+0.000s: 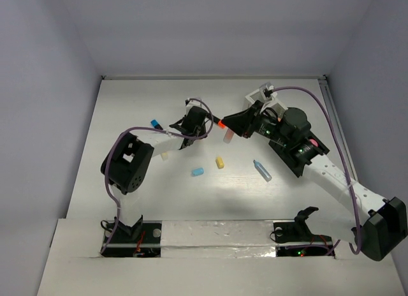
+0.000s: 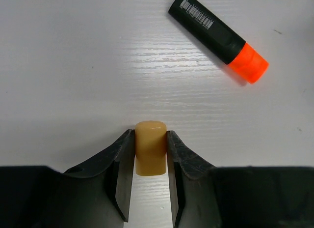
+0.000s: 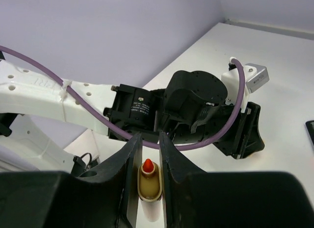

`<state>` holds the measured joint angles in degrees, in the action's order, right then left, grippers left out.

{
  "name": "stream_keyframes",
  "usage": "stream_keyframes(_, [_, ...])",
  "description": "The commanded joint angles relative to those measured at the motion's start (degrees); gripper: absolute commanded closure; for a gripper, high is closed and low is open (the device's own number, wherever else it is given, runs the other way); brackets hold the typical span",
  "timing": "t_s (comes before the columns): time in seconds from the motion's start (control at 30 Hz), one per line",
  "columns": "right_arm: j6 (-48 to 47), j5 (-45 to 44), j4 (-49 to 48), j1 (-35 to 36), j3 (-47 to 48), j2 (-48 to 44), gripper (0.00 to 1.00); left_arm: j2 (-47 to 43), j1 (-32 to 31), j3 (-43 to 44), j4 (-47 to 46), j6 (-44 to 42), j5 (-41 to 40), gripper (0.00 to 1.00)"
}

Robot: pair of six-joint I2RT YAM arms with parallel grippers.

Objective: Sort the stationery into containers
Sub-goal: Place the pen cap at the center of the board, then pick up the pen cap from the center of the board.

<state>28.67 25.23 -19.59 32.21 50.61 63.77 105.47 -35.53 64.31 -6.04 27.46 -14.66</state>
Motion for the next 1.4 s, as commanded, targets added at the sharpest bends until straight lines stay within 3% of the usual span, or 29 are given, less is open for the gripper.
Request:
stream_keyframes(0.0, [-0.7, -1.2, -0.3, -0.4, -0.6, 0.0, 0.99, 1.1, -0.3, -1.1, -3.0, 0.5, -1.0, 0.94])
stream_keyframes(0.4, [-0.6, -1.2, -0.8, -0.4, -0.4, 1.0, 0.99, 1.1, -0.9, -3.8, -4.8, -0.7, -2.3, 0.77])
stream_keyframes(0.7, [-1.0, -1.6, -0.1, -0.4, 0.1, 1.3, 0.99, -6.2, -0.9, -4.3, -4.7, -1.1, -2.8, 0.44])
stream_keyframes(0.77, [-0.9, -1.7, -0.3, -0.4, 0.1, 1.5, 0.99, -8.0, -0.9, -4.2, -4.2, -1.3, -2.9, 0.42])
stream_keyframes(0.93, [-0.5, -1.6, -0.4, -0.4, 0.4, 2.1, 0.99, -16.8, -0.9, -7.0, -4.6, -0.6, -0.9, 0.41])
stream_keyframes(1.0, [-0.3, -1.5, 0.1, -0.4, 1.2, 2.7, 0.99, -23.0, -0.9, -11.9, -6.2, 1.0, 1.5, 0.45])
stream_keyframes(1.2, [2.1, 2.0, -2.9, -0.4, 2.3, 6.6, 0.99, -43.2, 0.3, -29.6, -18.7, 5.4, 18.4, 0.56])
stream_keyframes(1.37, [5.7, 6.3, -8.6, -0.4, 2.5, 9.1, 0.99, -52.4, 0.3, -35.6, -23.1, 8.0, 29.1, 0.55])
